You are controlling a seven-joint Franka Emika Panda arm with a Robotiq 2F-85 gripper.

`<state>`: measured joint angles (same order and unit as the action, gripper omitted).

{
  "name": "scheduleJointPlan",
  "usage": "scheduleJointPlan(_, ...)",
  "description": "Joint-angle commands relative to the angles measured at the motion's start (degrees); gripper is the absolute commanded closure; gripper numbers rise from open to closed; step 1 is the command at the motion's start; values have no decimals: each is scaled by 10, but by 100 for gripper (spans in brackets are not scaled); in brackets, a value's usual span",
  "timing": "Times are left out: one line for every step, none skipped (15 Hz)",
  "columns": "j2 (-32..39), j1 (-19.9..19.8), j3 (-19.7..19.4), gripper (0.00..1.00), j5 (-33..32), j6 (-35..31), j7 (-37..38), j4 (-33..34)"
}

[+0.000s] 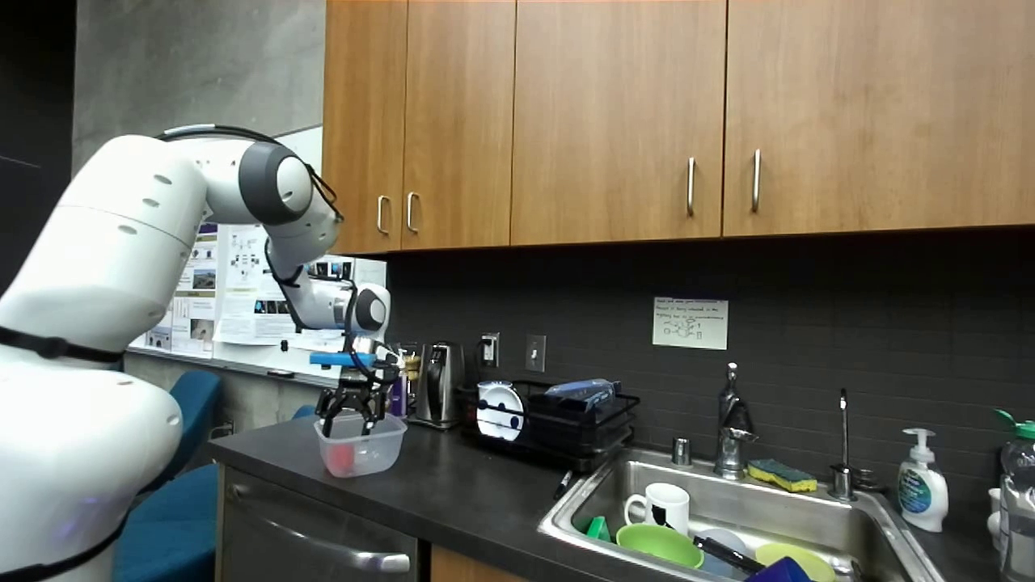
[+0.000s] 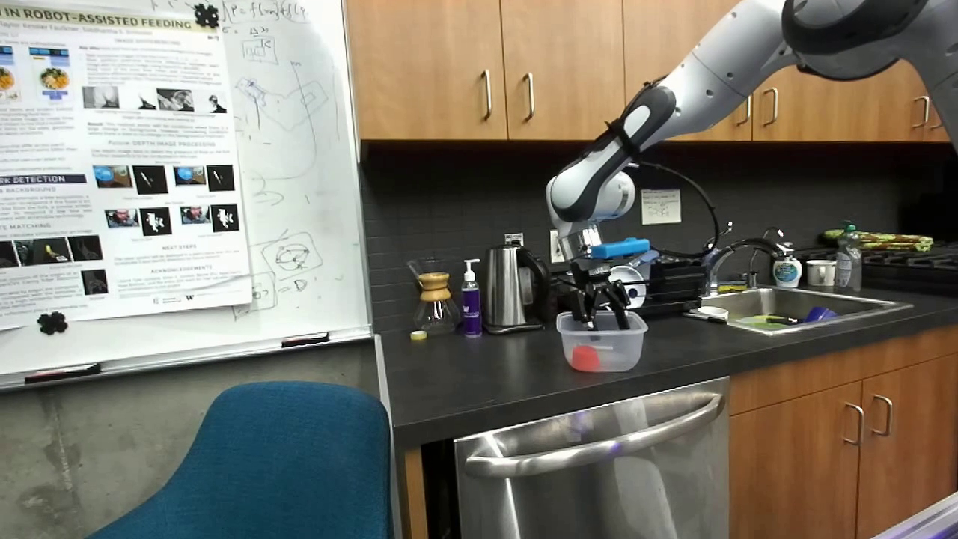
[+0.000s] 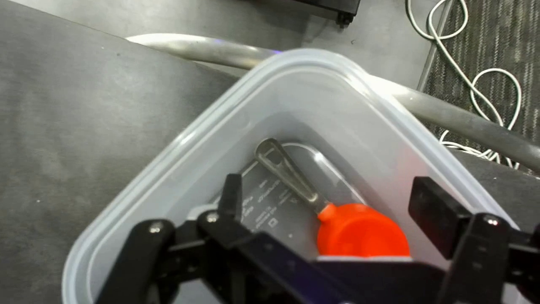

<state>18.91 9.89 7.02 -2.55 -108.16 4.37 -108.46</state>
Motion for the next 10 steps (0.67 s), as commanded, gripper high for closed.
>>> scheduleJointPlan(9, 8, 8, 0, -6, 9, -5, 14)
scheduleJointPlan(13, 10, 9, 0, -8, 10, -4, 18)
scheduleJointPlan(16, 12, 9, 0, -12, 10, -2, 21)
scheduleJointPlan(18, 14, 8, 0, -17, 13, 0, 25)
scheduleJointPlan(22, 15, 7, 0, -21, 14, 0, 30)
scheduleJointPlan(25, 15, 7, 0, -21, 14, -1, 35)
scheduleJointPlan(27, 15, 6, 0, -22, 15, 0, 39)
scheduleJointPlan(29, 15, 5, 0, -24, 14, 1, 43)
scheduleJointPlan(33, 15, 4, 0, -27, 14, 1, 50)
scheduleJointPlan(37, 16, 4, 0, -30, 16, 0, 57)
